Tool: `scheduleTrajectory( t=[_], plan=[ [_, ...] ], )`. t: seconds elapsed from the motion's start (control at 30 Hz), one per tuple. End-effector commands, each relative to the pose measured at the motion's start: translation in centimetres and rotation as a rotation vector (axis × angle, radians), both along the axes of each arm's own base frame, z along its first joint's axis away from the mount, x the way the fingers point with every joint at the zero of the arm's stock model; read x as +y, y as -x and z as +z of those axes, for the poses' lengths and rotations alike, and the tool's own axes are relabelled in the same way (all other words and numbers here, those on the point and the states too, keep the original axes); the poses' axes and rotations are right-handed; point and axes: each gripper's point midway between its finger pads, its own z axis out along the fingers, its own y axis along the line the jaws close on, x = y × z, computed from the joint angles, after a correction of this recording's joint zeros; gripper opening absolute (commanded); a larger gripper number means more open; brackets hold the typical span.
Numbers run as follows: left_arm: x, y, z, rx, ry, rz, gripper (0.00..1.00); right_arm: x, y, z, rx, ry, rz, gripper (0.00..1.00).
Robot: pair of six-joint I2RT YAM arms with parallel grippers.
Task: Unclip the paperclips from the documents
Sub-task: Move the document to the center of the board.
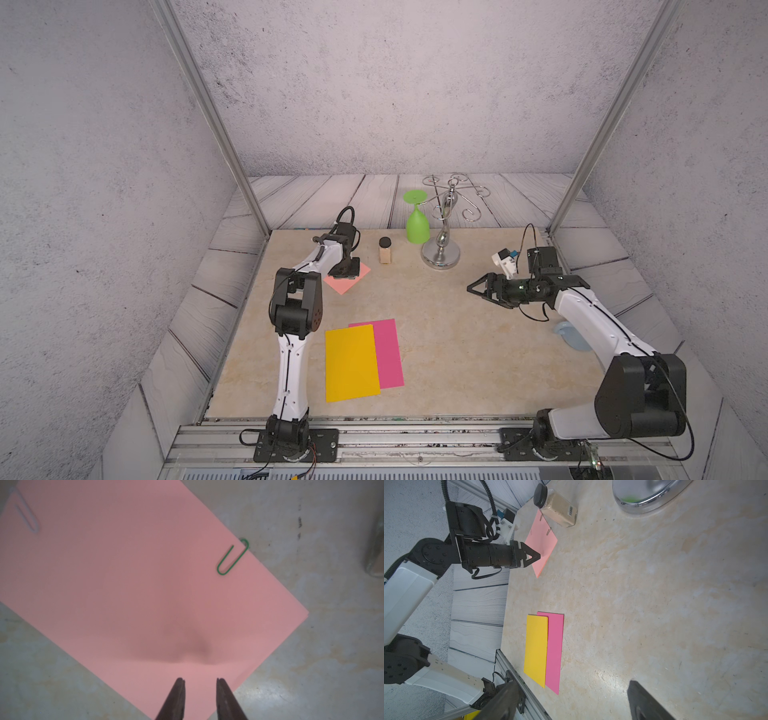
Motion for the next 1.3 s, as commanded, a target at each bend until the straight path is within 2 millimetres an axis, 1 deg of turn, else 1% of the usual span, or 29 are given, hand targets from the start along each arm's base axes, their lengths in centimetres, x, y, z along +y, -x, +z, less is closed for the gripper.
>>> scheduleTrajectory(
  t=[0.0,0.07,0.13,0.3,0.4,0.5,0.67,0.93,1.1,1.27],
  plan=[
    [0.2,0.0,-0.5,0.023,0.005,-0.010,0.31,0.3,0.9,1.8,-0.052,-0.007,0.026,0.84],
    [-0.2,0.3,-1.2,0.050,0.025,-0.017,0.31,0.3,0.8,2.0,-0.055,-0.007,0.028,0.84],
    [-1.1,0.9,-2.4,0.095,0.069,-0.042,0.31,0.3,0.8,2.0,-0.056,-0.007,0.028,0.84],
    [-2.4,3.2,-4.6,0.210,0.102,-0.065,0.30,0.3,0.8,2.3,-0.060,-0.006,0.028,0.84],
    [-3.3,4.8,-5.2,0.247,0.115,-0.082,0.29,0.3,0.7,2.4,-0.062,-0.005,0.027,0.84],
    [-4.5,6.0,-5.1,0.261,0.113,-0.117,0.29,0.3,0.7,2.5,-0.062,-0.006,0.028,0.84],
    [-7.5,8.0,-4.8,0.285,0.145,-0.176,0.29,0.3,0.5,2.6,-0.063,-0.007,0.027,0.84],
    [-13.0,12.1,-5.7,0.333,0.219,-0.252,0.29,0.3,0.5,2.6,-0.063,-0.006,0.028,0.84],
    [-16.6,13.6,-5.6,0.335,0.256,-0.307,0.29,0.4,0.4,2.5,-0.061,-0.010,0.029,0.84],
    [-20.3,14.4,-5.1,0.328,0.278,-0.373,0.28,0.4,0.5,2.5,-0.060,-0.011,0.029,0.84]
  ],
)
